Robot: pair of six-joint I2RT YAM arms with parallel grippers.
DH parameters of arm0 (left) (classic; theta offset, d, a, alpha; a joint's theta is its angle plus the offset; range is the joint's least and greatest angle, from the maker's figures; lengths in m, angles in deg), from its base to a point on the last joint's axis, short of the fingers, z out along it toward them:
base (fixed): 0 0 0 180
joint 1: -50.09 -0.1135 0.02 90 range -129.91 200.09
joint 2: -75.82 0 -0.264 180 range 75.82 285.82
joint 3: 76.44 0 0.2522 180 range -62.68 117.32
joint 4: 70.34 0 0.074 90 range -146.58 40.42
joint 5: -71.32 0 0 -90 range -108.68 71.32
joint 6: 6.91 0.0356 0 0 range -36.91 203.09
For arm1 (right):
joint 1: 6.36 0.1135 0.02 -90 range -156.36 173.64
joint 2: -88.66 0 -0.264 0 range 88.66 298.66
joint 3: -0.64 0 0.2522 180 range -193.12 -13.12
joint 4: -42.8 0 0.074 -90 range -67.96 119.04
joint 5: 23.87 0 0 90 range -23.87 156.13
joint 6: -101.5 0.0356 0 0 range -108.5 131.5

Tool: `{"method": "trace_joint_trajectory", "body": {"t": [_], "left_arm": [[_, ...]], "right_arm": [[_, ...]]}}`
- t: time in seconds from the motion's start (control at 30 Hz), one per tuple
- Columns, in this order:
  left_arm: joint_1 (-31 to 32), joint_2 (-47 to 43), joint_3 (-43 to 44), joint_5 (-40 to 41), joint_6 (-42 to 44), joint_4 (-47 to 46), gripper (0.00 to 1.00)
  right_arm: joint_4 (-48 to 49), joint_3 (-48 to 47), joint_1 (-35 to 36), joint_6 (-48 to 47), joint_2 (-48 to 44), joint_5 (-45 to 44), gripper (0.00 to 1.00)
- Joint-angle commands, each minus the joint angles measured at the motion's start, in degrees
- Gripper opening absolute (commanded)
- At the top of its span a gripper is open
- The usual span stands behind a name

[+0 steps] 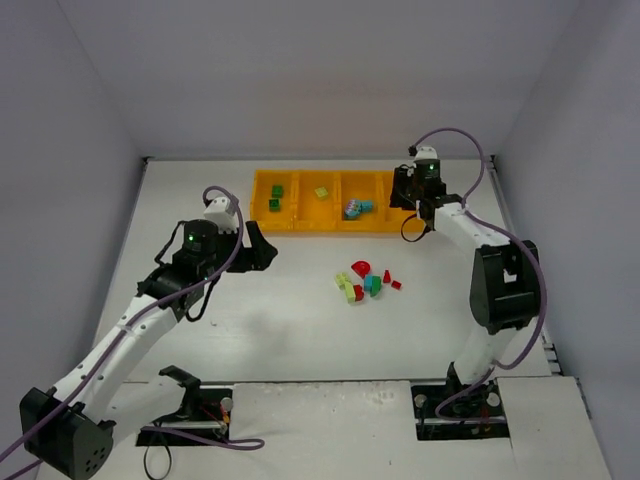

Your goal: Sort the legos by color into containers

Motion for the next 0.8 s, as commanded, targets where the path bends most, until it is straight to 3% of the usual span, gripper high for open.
{"method": "trace_joint_trajectory", "body": {"t": [0.0,0.2,0.37,0.47,0.6,0.77], "left_arm": [[-0.3,-3.2,-0.6,4.2,5.8,-0.1,0.75],[-0.3,-4.8,-2.7,6.8,7.0,-0.5,0.75],[-0.3,-3.8,-2.5,6.5,7.1,-0.6,0.76],[-0.3,-3.3,-2.3,5.6,7.2,-0.8,0.84],[-0.3,-3.4,-2.5,5.2,6.8,-1.4,0.9],[-0.3,-3.8,-2.5,4.7,7.2,-1.7,0.95]], "right_arm": [[1.1,-4.7,-1.8,1.5,3.2,0.9,0.19],[0.2,-9.8,-2.7,1.0,8.4,2.5,0.34],[-0.2,-12.2,-2.8,1.0,10.4,3.2,0.52],[-0.7,-13.3,-2.8,0.5,10.6,3.3,0.66],[-1.2,-13.4,-2.7,0.0,9.5,3.2,0.73],[-1.4,-11.5,-2.8,-0.7,5.0,3.1,0.74]]}}
